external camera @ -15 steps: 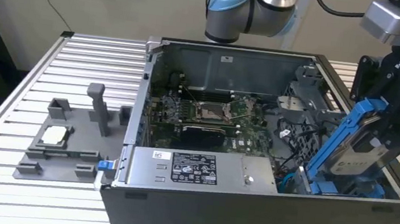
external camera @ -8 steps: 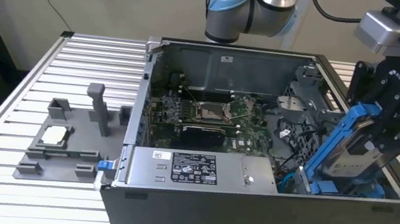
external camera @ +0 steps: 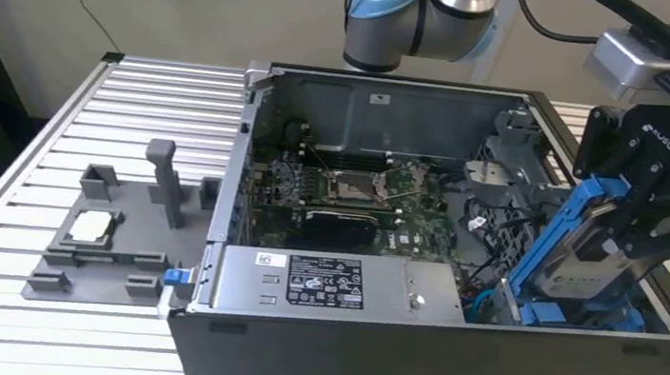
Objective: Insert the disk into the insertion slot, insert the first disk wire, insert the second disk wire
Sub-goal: 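Insert the disk into the insertion slot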
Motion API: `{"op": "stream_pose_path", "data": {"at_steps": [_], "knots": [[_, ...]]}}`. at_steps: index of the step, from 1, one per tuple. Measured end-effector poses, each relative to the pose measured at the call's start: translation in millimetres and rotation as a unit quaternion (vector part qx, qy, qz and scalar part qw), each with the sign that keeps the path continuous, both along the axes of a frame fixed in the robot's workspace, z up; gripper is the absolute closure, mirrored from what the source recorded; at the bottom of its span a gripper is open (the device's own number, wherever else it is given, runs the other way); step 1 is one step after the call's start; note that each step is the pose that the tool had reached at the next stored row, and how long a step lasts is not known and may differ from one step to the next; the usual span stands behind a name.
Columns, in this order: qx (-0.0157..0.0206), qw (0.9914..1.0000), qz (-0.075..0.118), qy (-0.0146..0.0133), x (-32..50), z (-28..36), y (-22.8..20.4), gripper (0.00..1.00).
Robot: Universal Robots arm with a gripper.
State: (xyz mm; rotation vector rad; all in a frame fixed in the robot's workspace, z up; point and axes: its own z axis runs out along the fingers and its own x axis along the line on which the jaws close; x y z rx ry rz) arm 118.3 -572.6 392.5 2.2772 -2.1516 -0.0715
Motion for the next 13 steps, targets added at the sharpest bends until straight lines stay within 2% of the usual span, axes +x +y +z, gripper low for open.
{"op": "stream_pose_path", "data": {"at_steps": [8, 9, 10, 13], "knots": [[0.0, 1.0, 0.0, -0.0001, 0.0, -14.6, 1.3, 0.67], [0.0001, 1.0, 0.0, -0.0008, -0.1, -16.0, 1.3, 0.67], [0.0002, 1.0, 0.0, -0.0017, -0.1, -16.4, 1.3, 0.67], [0.0001, 1.0, 0.0, -0.0018, 0.0, -16.4, 1.3, 0.67]]}}
